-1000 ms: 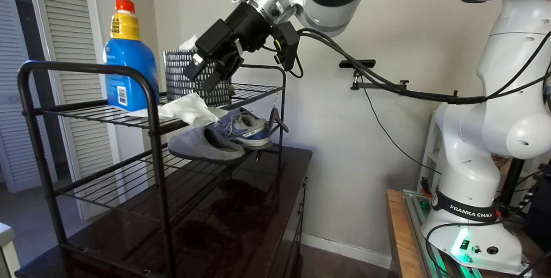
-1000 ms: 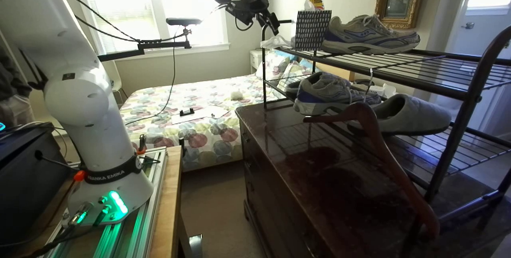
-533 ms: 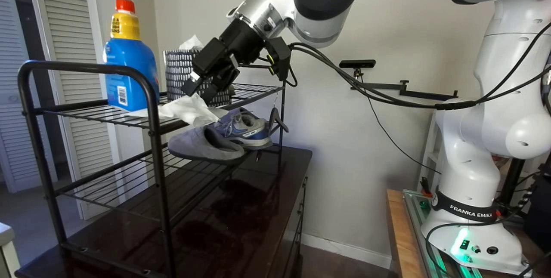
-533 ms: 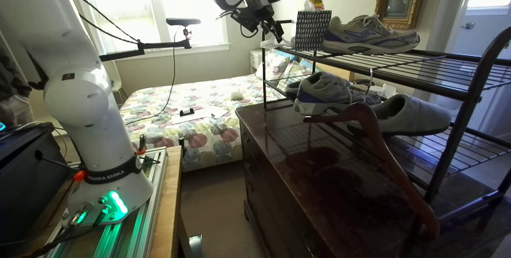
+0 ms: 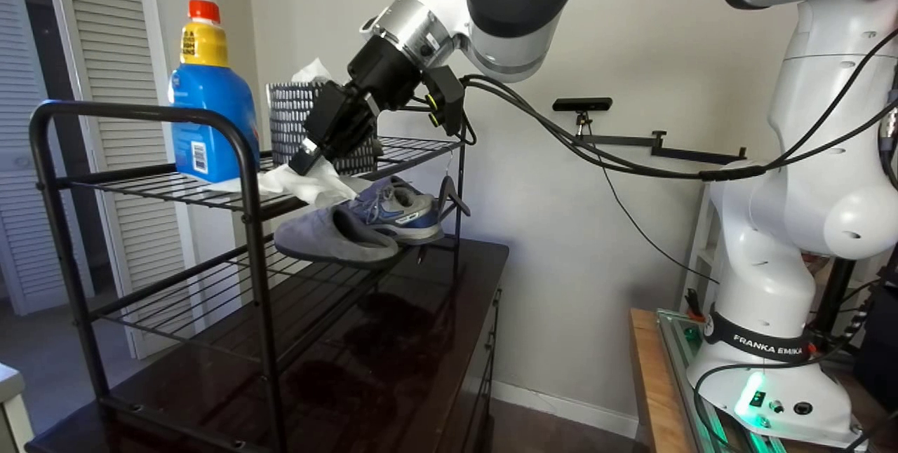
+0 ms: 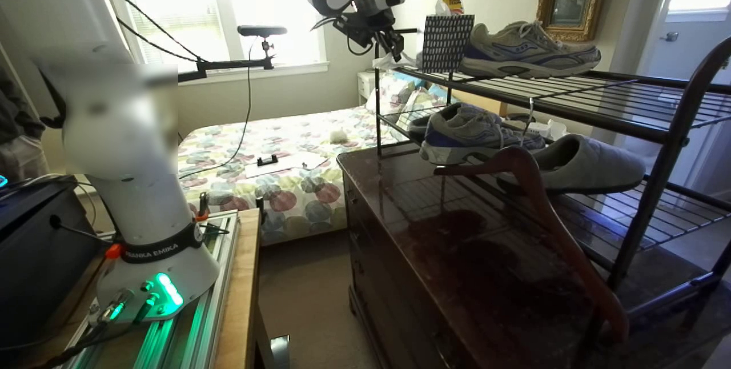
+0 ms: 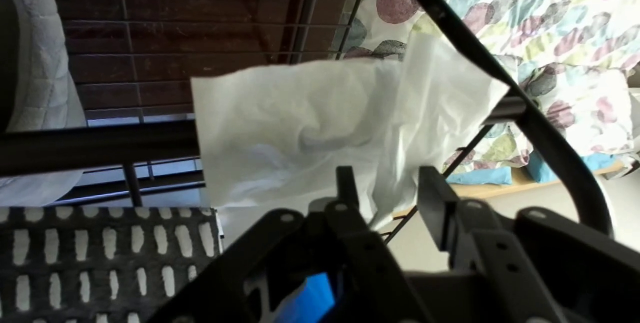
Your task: Put the cloth on the stand
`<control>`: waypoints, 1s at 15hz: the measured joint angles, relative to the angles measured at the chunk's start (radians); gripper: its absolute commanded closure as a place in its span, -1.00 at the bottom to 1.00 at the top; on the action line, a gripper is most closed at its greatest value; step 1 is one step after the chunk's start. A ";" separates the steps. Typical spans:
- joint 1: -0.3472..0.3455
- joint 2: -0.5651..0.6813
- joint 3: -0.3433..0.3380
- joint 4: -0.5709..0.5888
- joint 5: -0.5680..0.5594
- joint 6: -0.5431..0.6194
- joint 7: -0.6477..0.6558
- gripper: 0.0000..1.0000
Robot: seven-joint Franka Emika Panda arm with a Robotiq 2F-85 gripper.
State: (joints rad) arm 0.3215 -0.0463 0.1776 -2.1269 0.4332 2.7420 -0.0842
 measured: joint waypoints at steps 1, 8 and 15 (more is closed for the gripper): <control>0.000 0.001 0.000 0.001 0.000 0.000 -0.002 0.97; 0.000 0.011 0.000 0.012 0.000 -0.001 -0.007 -0.06; 0.000 0.009 0.000 0.012 0.000 0.000 -0.008 -0.93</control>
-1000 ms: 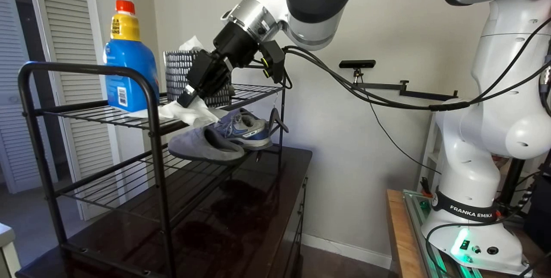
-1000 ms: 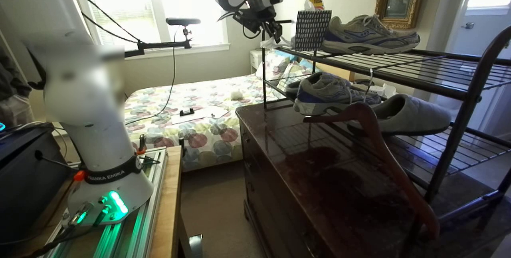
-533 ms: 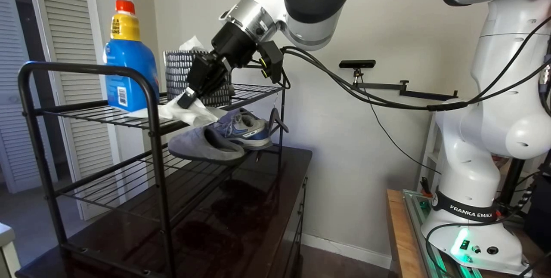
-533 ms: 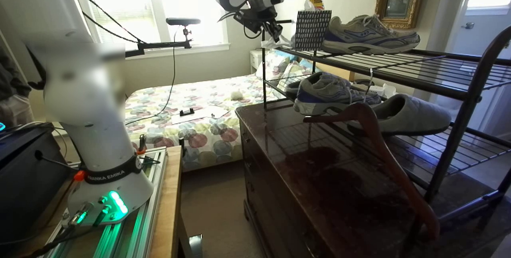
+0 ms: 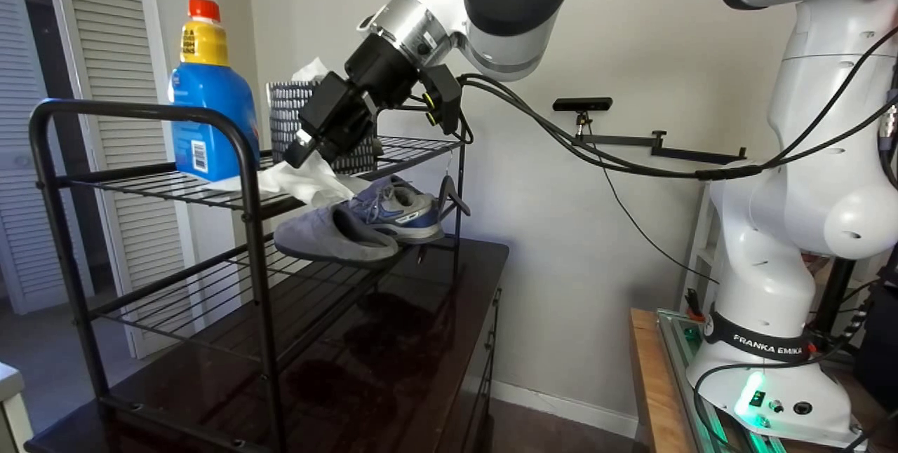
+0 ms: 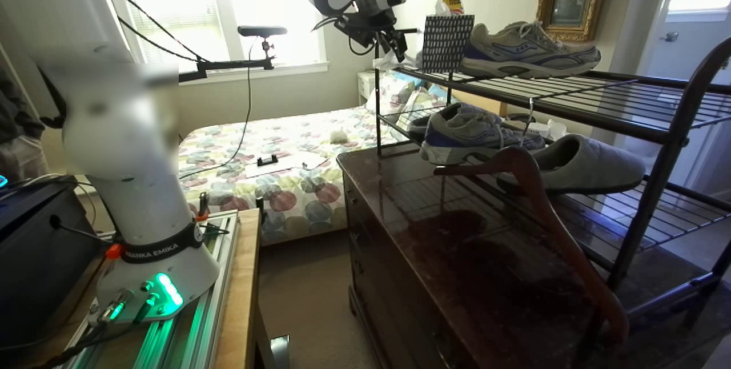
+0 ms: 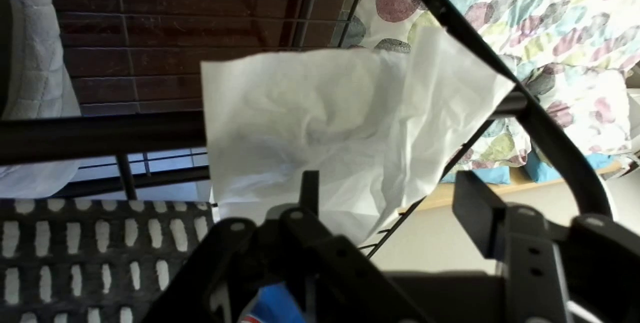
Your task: Put the cloth on the stand
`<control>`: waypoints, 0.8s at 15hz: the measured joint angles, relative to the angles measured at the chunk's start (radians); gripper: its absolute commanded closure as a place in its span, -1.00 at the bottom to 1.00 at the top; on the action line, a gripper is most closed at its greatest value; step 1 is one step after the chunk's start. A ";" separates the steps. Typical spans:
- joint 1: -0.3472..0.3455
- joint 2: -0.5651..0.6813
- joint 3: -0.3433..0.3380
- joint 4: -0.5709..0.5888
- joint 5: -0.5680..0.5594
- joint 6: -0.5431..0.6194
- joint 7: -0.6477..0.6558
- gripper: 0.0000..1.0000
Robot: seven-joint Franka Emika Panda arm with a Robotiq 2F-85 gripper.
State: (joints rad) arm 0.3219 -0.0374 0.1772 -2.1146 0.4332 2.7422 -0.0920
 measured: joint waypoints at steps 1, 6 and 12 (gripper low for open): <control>0.000 -0.002 -0.001 0.000 0.000 0.001 0.000 -0.17; -0.006 -0.016 -0.007 0.000 0.000 0.017 0.000 0.26; -0.006 -0.020 -0.008 0.000 0.000 0.017 0.000 0.99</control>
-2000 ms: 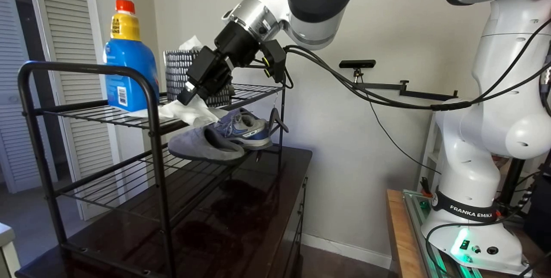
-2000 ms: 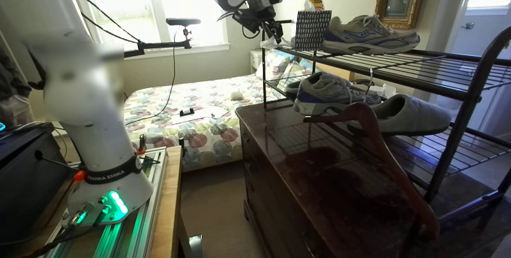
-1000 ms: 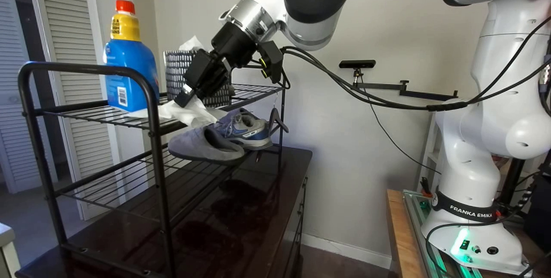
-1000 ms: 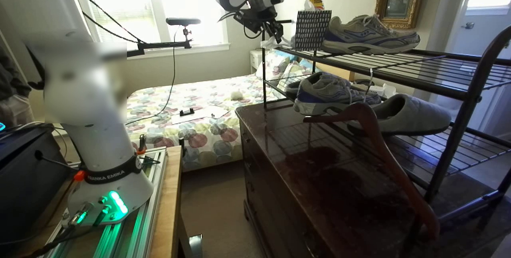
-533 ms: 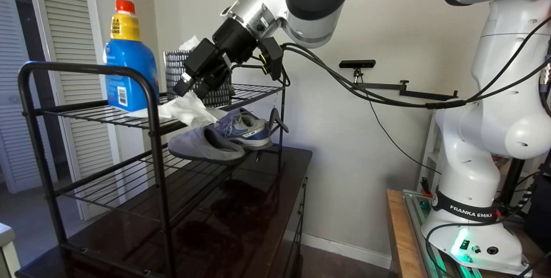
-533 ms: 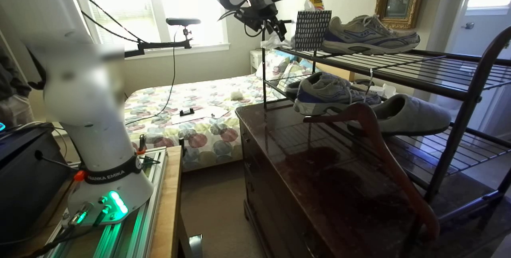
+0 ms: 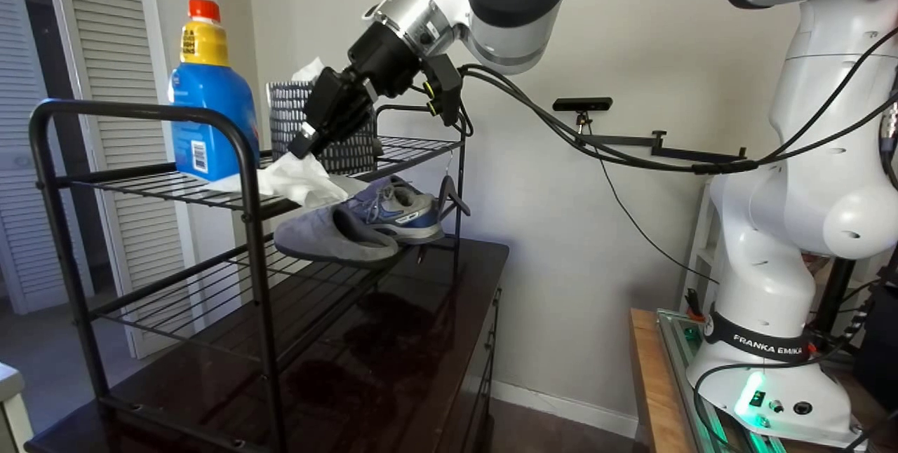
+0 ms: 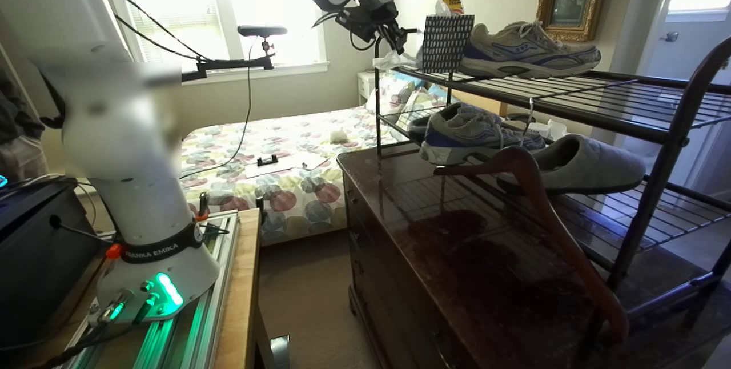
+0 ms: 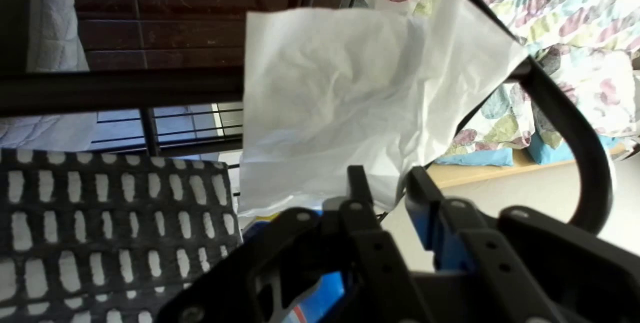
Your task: Put the cloth on the stand
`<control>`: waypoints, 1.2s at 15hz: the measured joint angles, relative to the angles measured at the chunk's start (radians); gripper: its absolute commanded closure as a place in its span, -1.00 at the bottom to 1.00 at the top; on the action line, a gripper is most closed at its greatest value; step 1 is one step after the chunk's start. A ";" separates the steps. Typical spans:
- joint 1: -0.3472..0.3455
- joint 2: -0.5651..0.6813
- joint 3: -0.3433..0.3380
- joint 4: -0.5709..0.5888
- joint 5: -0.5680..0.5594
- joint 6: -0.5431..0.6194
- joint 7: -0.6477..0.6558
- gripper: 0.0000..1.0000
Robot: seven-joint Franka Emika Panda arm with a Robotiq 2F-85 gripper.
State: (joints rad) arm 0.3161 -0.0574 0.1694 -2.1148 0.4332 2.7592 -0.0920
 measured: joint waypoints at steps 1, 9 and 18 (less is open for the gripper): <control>0.000 0.000 0.000 0.000 0.000 0.000 0.000 1.00; 0.001 0.000 0.006 0.024 -0.018 -0.009 -0.026 1.00; -0.001 0.079 0.046 0.261 -0.157 -0.126 -0.152 1.00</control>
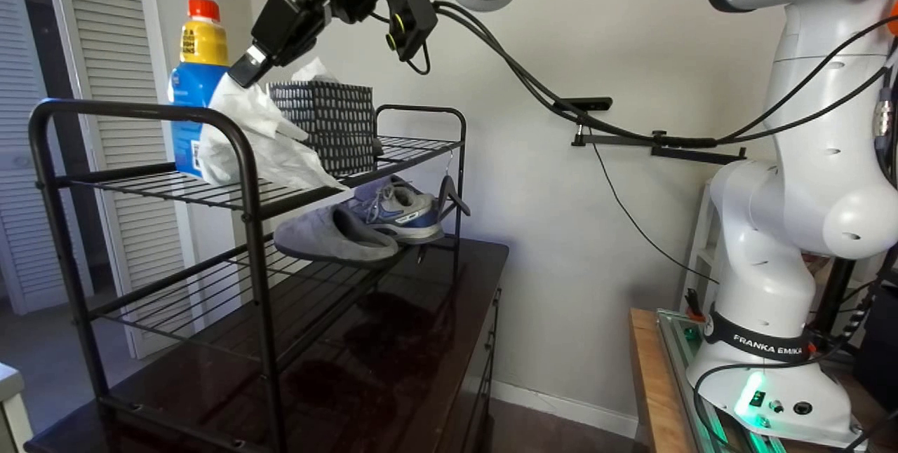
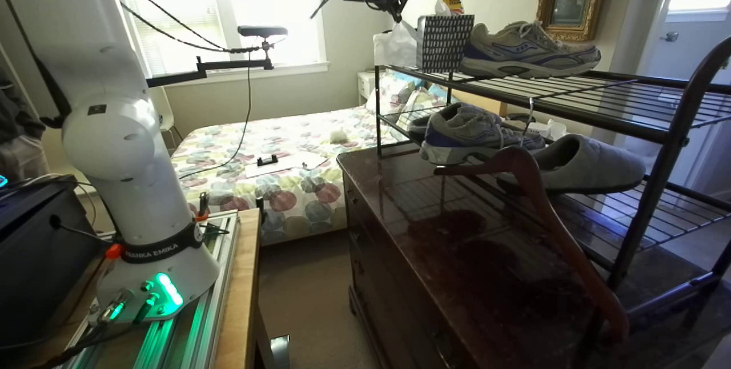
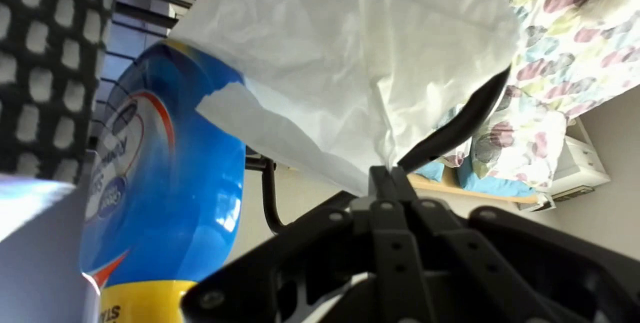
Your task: Put the cloth on the stand
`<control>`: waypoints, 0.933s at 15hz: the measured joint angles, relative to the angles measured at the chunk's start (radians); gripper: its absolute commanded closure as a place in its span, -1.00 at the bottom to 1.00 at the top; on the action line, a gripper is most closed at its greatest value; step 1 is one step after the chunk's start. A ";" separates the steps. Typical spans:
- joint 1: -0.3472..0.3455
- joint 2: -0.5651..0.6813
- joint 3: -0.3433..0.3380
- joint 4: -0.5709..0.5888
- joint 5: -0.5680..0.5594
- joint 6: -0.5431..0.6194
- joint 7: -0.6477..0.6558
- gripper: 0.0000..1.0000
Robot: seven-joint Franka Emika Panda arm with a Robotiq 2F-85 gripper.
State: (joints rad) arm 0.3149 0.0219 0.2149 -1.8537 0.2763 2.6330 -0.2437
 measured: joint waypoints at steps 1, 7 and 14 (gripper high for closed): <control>0.000 0.027 0.004 0.029 -0.011 0.007 -0.023 1.00; 0.001 0.111 0.037 0.114 0.000 0.101 -0.206 1.00; 0.002 0.050 0.148 0.117 0.295 0.076 -0.596 1.00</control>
State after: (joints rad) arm 0.3172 0.0723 0.3633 -1.7363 0.5716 2.7091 -0.8401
